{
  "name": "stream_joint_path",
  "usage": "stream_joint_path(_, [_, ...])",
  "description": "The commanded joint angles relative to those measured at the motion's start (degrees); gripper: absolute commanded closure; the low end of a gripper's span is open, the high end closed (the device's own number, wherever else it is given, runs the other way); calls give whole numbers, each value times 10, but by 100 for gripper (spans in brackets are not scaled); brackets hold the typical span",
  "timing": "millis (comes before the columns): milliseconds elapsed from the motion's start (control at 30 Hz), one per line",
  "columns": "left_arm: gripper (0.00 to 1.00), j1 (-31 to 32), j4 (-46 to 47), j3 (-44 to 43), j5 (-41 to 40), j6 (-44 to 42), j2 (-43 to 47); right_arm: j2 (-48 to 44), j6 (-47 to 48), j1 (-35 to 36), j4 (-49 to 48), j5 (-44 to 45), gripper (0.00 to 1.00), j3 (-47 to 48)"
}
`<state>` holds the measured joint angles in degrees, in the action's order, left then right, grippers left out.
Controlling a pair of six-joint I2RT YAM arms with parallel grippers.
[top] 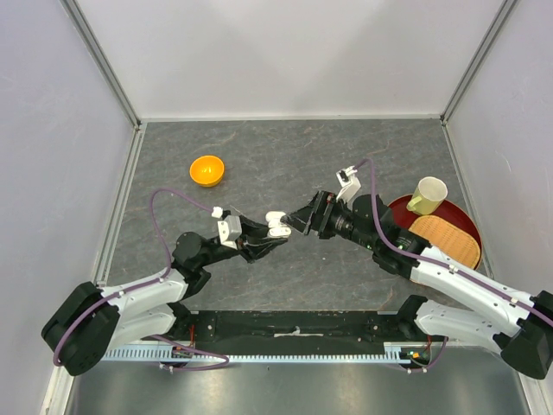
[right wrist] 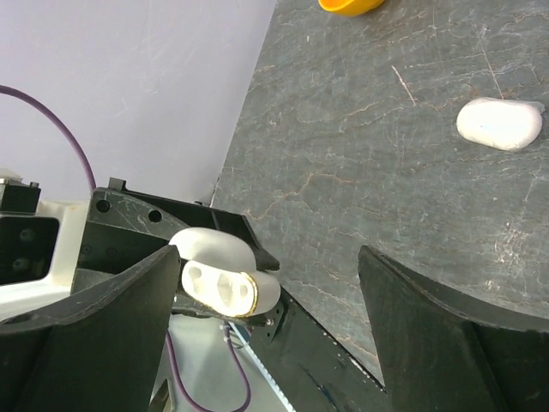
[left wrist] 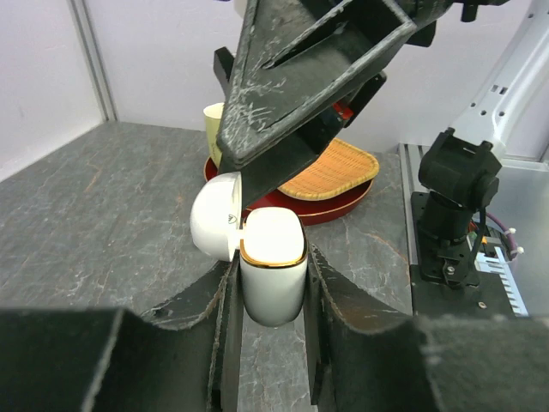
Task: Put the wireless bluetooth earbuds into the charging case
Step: Open the charging case.
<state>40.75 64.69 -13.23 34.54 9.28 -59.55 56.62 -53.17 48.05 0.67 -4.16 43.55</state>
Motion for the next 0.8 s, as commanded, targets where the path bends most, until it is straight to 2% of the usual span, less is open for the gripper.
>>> stream_joint_path(0, [98,3,-10,-15,-40,-29,13,-20,-4,1,-33,-4,9,8])
stream_joint_path(200, [98,2,-31,-14,-75,-37,19,-59,4,0,-15,20,8,14])
stream_joint_path(333, [98,2,-33,-12,-84,-37,28,-84,22,-2,72,101,8,29])
stream_joint_path(367, [98,3,-33,-11,-86,-37,30,-87,25,-3,94,146,9,33])
stream_joint_path(567, [98,2,-37,-3,-98,-40,58,-107,67,-27,237,273,24,41])
stream_joint_path(767, [98,3,-40,0,-100,-42,67,-75,144,-72,337,315,32,45])
